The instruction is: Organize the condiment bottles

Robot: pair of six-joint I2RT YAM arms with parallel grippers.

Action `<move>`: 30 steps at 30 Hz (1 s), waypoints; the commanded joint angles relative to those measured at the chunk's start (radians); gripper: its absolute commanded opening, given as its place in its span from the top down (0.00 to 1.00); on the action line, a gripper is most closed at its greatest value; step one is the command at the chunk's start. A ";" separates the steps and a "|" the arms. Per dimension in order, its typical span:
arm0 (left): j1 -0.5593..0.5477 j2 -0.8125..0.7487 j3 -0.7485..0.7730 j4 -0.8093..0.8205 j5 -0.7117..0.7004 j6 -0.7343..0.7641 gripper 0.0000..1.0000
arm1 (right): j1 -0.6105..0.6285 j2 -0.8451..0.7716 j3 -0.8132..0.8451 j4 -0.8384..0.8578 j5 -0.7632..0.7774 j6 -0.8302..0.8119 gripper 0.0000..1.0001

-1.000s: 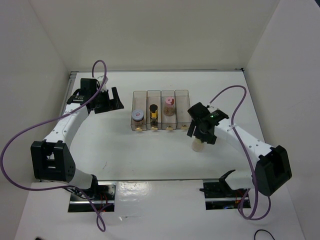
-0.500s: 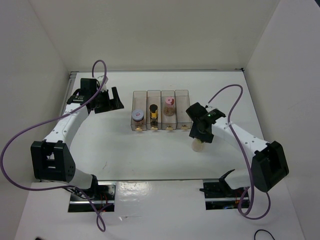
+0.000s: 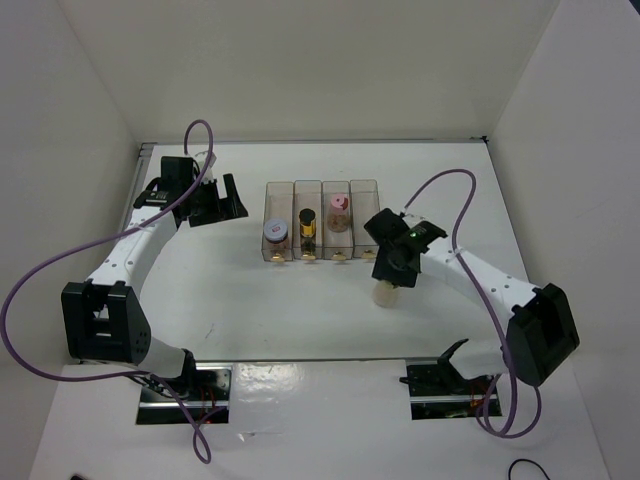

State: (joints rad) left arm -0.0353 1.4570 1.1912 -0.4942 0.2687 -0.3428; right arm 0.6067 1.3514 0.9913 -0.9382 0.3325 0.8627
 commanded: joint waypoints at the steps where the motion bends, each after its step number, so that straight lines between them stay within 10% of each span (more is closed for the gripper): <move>1: 0.005 -0.014 -0.005 0.028 0.030 0.014 0.01 | 0.034 -0.073 0.082 -0.011 -0.052 0.004 0.91; 30: 0.014 -0.014 -0.005 0.028 0.030 0.014 0.01 | 0.034 0.287 0.630 0.188 0.010 -0.324 0.99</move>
State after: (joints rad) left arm -0.0349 1.4570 1.1908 -0.4934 0.2764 -0.3424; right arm 0.6353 1.6348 1.5654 -0.8043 0.2989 0.5728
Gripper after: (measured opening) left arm 0.992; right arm 0.565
